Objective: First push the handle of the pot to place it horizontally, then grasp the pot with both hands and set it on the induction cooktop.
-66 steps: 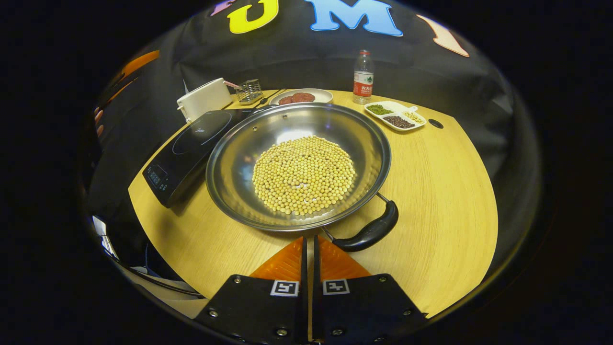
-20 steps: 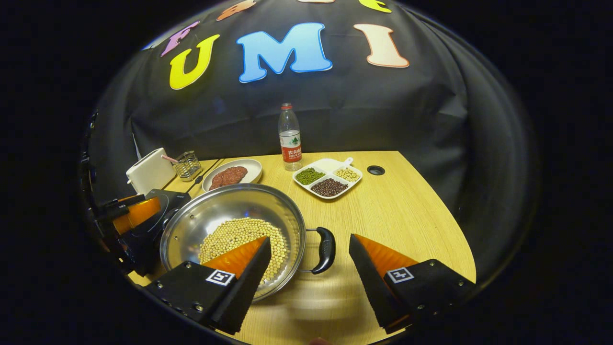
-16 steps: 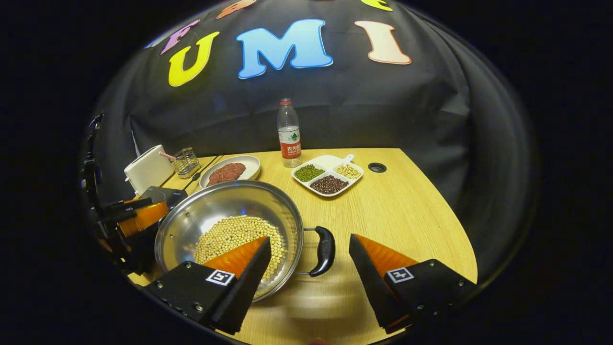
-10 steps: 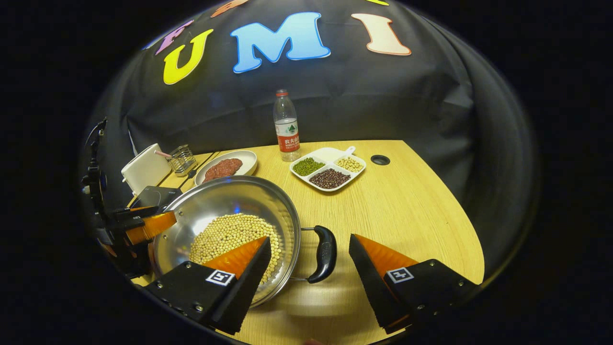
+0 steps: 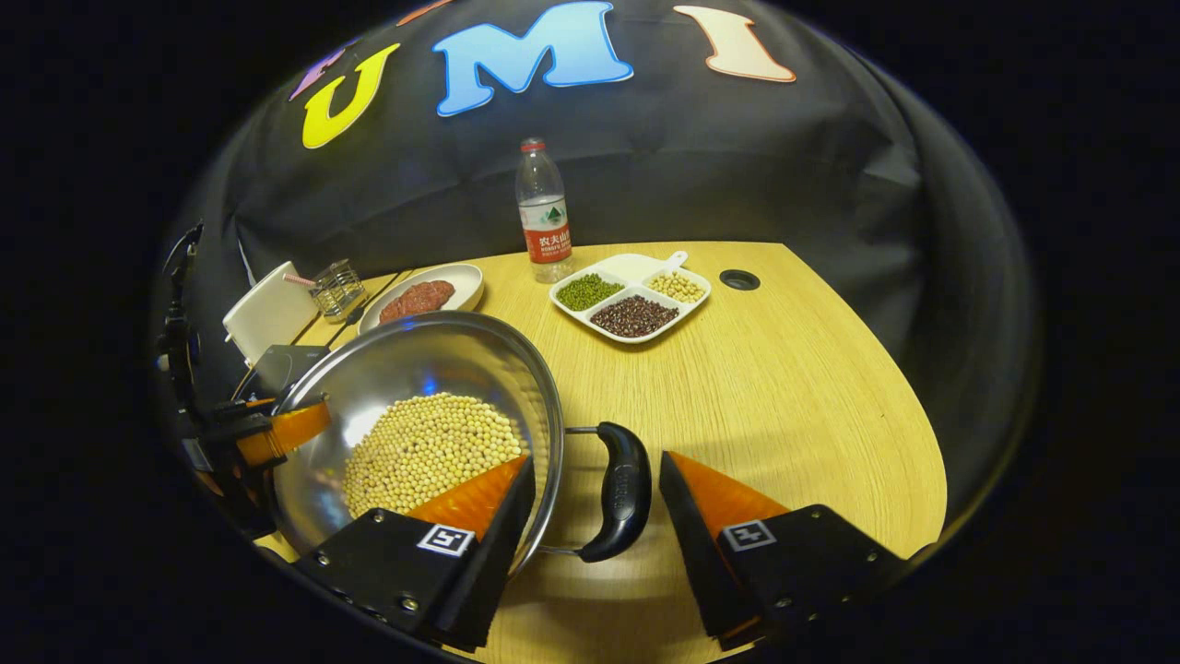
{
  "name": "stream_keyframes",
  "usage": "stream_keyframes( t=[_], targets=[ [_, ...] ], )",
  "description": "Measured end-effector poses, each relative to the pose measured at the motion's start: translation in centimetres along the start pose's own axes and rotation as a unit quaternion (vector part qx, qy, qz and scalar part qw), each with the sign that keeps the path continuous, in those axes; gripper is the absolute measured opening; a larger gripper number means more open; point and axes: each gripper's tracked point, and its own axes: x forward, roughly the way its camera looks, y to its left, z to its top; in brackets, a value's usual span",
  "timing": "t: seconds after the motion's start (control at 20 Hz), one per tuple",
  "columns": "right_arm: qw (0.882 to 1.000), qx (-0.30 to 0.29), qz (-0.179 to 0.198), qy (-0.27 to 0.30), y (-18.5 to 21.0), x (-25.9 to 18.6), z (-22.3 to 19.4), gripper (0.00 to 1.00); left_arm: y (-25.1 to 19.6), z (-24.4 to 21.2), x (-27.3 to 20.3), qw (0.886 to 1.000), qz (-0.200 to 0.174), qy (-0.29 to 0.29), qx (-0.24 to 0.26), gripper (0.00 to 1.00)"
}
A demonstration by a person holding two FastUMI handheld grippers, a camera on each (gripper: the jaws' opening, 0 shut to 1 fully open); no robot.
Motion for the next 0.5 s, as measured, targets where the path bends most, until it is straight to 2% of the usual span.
stream_keyframes(
  t=[0.05,0.1,0.15,0.25,0.3,0.35,0.4,0.45,0.5],
  targets=[
    [1.0,-0.001,-0.005,-0.002,-0.2,0.2,0.2,0.69,-0.1,-0.2,-0.2,1.0,-0.002,0.001,-0.003,0.75],
    [1.0,-0.002,-0.006,-0.003,-0.2,0.3,0.1,0.6,0.0,-0.1,0.0,1.0,-0.003,0.0,-0.006,0.79],
    [1.0,0.002,-0.009,-0.002,-0.3,0.3,0.3,0.63,0.0,-0.1,0.0,1.0,-0.003,0.001,-0.01,0.73],
    [1.0,0.007,-0.017,0.002,-0.1,0.3,0.3,0.59,0.0,-0.1,-0.2,1.0,-0.003,0.002,-0.012,0.71],
    [1.0,0.0,-0.02,0.006,-0.1,0.4,0.3,0.53,0.0,0.1,-0.2,1.0,-0.002,0.001,-0.01,0.65],
    [1.0,-0.004,-0.024,0.008,-0.1,0.3,0.3,0.53,0.0,0.0,-0.2,1.0,-0.004,0.002,-0.01,0.68],
    [1.0,-0.006,-0.026,0.012,0.0,0.0,0.1,0.47,0.0,0.1,-0.4,1.0,-0.007,0.001,-0.013,0.68],
    [1.0,-0.008,-0.026,0.011,0.2,-0.3,0.3,0.53,0.1,0.3,-0.6,1.0,-0.009,-0.002,-0.016,0.68],
    [1.0,-0.01,-0.028,0.006,0.3,-0.8,0.6,0.53,0.3,0.6,-0.9,1.0,-0.011,-0.006,-0.017,0.72]
  ],
)
